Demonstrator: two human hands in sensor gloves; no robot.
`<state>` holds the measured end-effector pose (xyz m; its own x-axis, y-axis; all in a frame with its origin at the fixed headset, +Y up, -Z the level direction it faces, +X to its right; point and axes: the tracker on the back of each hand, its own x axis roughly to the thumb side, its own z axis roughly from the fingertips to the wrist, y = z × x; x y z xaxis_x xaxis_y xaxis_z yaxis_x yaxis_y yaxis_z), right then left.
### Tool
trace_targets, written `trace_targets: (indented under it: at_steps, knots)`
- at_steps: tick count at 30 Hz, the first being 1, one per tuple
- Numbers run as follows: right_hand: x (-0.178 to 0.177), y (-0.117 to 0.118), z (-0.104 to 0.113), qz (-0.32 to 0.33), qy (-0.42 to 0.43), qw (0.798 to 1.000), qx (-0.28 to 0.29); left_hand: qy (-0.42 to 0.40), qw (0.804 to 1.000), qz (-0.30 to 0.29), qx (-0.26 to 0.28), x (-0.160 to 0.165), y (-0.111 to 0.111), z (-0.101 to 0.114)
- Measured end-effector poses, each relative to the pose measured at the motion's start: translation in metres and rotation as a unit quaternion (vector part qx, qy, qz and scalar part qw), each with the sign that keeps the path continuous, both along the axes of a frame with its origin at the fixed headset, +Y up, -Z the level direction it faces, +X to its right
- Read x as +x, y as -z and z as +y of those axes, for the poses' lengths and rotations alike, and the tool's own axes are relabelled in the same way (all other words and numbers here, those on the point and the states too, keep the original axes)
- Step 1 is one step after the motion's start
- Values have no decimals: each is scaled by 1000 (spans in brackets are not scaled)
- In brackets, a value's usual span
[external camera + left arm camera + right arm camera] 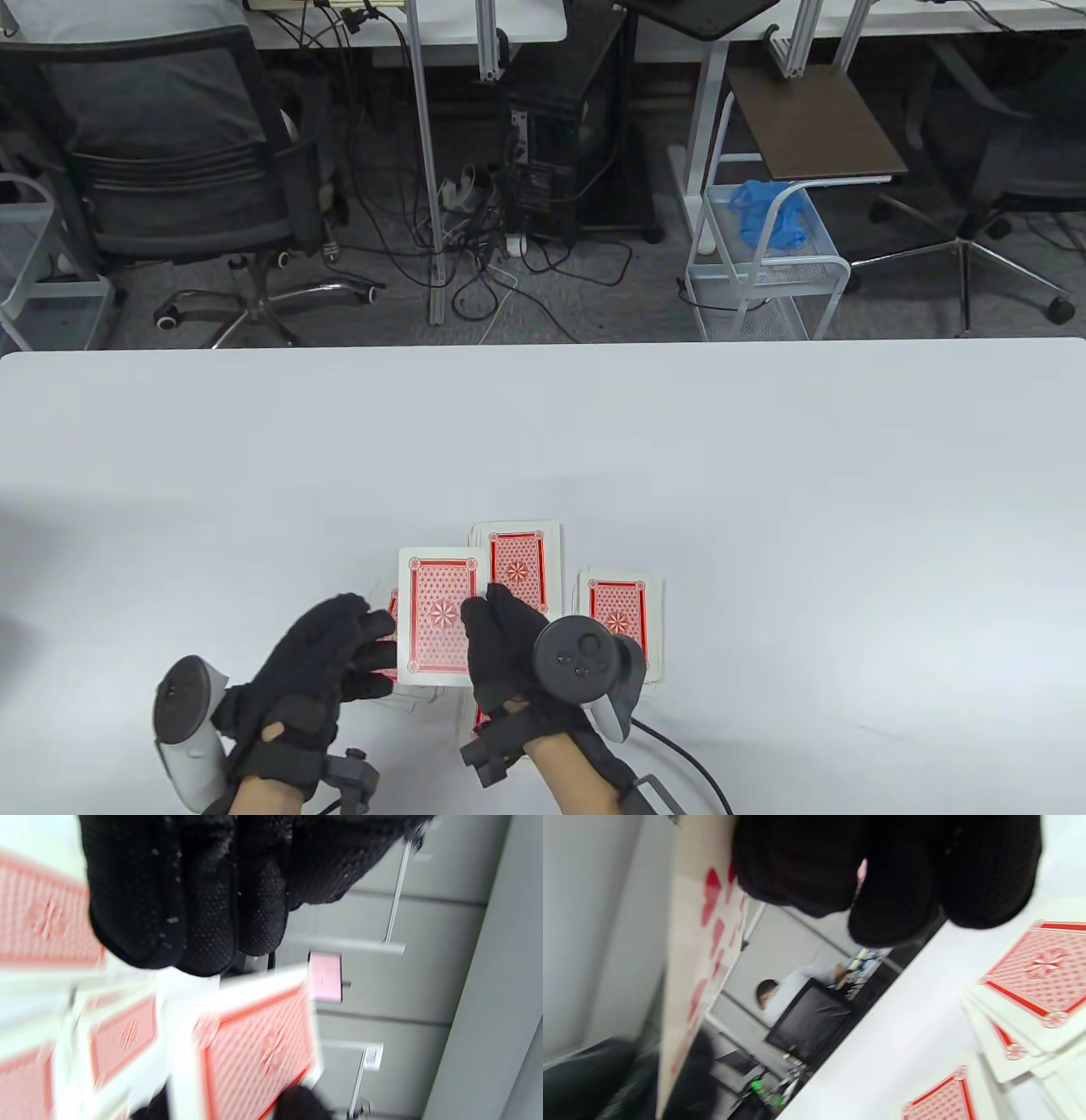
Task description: Four-player card dealing with fan arrangement
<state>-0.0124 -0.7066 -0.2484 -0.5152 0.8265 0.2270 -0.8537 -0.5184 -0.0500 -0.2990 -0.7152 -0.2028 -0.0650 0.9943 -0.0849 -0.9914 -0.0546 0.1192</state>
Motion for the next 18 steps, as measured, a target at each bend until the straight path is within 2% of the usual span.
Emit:
trace_targets:
  at_steps: [3, 6, 9, 14, 18]
  knots:
    - [-19, 14, -13, -4, -60, 995, -75, -12, 999, 43, 18, -21, -4, 8]
    - [-45, 26, -25, 25, -119, 981, -154, -40, 998, 50, 30, -27, -6, 10]
    - [-68, 33, -34, 25, -197, 963, -184, -34, 998, 53, 32, -29, -6, 11]
    - [-101, 39, -48, -7, -366, 915, -172, -20, 998, 55, 32, -30, -5, 10]
    - [-114, 40, -57, -28, -462, 872, -158, -3, 998, 50, 30, -28, -4, 9]
